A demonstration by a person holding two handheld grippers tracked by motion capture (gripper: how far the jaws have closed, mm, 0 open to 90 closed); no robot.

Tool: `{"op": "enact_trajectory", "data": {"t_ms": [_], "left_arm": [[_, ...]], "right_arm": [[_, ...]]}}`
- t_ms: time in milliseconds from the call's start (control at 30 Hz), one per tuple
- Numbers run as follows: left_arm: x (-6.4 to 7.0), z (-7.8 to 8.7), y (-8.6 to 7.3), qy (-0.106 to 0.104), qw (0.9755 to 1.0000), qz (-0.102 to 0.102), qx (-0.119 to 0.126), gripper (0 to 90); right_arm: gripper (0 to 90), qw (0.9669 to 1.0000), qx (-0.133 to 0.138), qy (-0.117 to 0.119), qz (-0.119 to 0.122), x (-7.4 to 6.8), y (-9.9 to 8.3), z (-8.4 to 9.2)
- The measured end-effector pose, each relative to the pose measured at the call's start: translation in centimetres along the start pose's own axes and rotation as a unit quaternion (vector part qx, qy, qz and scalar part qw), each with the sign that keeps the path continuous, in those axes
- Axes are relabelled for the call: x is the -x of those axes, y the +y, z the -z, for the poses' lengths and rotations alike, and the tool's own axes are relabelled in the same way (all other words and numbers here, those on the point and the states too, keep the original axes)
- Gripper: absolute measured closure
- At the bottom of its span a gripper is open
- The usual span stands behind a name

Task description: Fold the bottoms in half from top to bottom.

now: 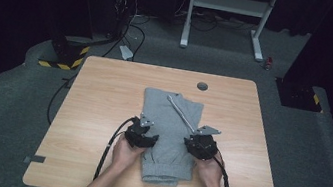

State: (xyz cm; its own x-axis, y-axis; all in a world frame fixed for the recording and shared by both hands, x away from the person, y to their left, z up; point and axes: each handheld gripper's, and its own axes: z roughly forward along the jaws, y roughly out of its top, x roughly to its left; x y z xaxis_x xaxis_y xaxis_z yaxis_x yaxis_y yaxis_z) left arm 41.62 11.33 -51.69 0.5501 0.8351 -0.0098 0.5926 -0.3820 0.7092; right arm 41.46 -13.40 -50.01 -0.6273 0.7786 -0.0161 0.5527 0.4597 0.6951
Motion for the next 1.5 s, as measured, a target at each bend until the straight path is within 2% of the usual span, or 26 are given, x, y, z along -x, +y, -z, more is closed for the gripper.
{"op": "enact_trajectory", "data": {"t_ms": [67, 167, 300, 367, 400, 433, 500, 567, 667, 700, 767, 867, 1067, 1133, 1267, 1367, 1400, 1500], "left_arm": [[0.2, 0.4, -0.3, -0.004, 1.0000, -0.004, -0.005, 42.3], [1.1, 1.2, -0.9, -0.016, 0.9996, -0.019, -0.015, 42.4], [1.9, 2.0, -0.9, -0.030, 0.9982, -0.040, -0.034, 42.4], [1.7, 2.0, -0.8, -0.030, 0.9985, -0.036, -0.026, 42.1], [1.5, 1.9, -0.6, -0.027, 0.9990, -0.030, -0.020, 42.1], [1.1, 1.8, -0.5, -0.029, 0.9995, -0.008, -0.007, 42.1], [0.2, 1.5, -0.3, -0.028, 0.9993, 0.023, 0.007, 41.9], [-0.5, 1.0, -0.1, -0.016, 0.9993, 0.033, 0.002, 41.1], [-1.1, 0.7, 0.1, 0.001, 0.9993, 0.037, 0.006, 40.4], [-1.3, 0.6, 0.1, 0.006, 0.9994, 0.033, 0.005, 40.3], [-1.3, 0.3, 0.1, 0.028, 0.9995, 0.012, 0.001, 39.8], [-1.5, 0.1, -0.2, 0.025, 0.9997, 0.008, -0.002, 39.3], [-1.7, -0.2, -1.0, 0.020, 0.9991, 0.002, 0.037, 38.4], [-1.6, -0.2, -1.0, 0.021, 0.9990, 0.003, 0.039, 38.5], [-1.5, -0.2, -1.1, 0.023, 0.9990, 0.006, 0.039, 38.7], [-1.4, -0.2, -1.1, 0.025, 0.9989, 0.006, 0.039, 38.9], [-1.4, -0.2, -1.1, 0.025, 0.9989, 0.004, 0.040, 39.1], [-1.3, -0.1, -1.1, 0.025, 0.9988, -0.001, 0.041, 39.3]], "right_arm": [[69.5, 0.9999, -0.015, 0.007, -0.001, -0.1, -0.5, -0.6], [69.4, 0.9998, -0.012, 0.005, 0.017, -0.9, -1.3, -0.1], [68.1, 0.9981, -0.010, -0.004, 0.061, -2.0, -2.3, 0.8], [65.7, 0.9972, -0.013, -0.001, 0.074, -2.1, -2.3, 1.1], [64.6, 0.9977, -0.009, 0.004, 0.067, -1.9, -2.2, 1.3], [63.9, 0.9980, -0.007, 0.005, 0.062, -1.7, -2.0, 1.3], [63.5, 0.9988, 0.004, 0.003, 0.049, -1.3, -1.2, 1.4], [63.4, 0.9989, 0.021, 0.001, 0.041, -0.9, -0.1, 1.3], [63.5, 0.9990, 0.030, -0.007, 0.033, -0.5, 1.2, 0.6], [63.6, 0.9989, 0.036, -0.010, 0.029, -0.3, 1.7, 0.4], [64.5, 0.9987, 0.040, -0.015, 0.028, -0.1, 2.6, -0.2], [65.3, 0.9991, 0.028, -0.020, 0.023, 0.1, 3.8, -1.4], [60.4, 0.9992, 0.002, -0.036, 0.017, 0.0, 4.8, -3.9], [60.7, 0.9985, -0.003, -0.049, 0.025, -0.1, 5.1, -4.5], [68.3, 0.9980, -0.014, -0.056, 0.025, 0.3, 5.4, -5.4], [79.3, 0.9976, -0.028, -0.058, 0.027, 0.8, 5.2, -5.9], [83.1, 0.9974, -0.031, -0.059, 0.027, 1.1, 5.1, -5.9], [85.0, 0.9976, -0.019, -0.063, 0.020, 1.4, 5.2, -4.9]]}}
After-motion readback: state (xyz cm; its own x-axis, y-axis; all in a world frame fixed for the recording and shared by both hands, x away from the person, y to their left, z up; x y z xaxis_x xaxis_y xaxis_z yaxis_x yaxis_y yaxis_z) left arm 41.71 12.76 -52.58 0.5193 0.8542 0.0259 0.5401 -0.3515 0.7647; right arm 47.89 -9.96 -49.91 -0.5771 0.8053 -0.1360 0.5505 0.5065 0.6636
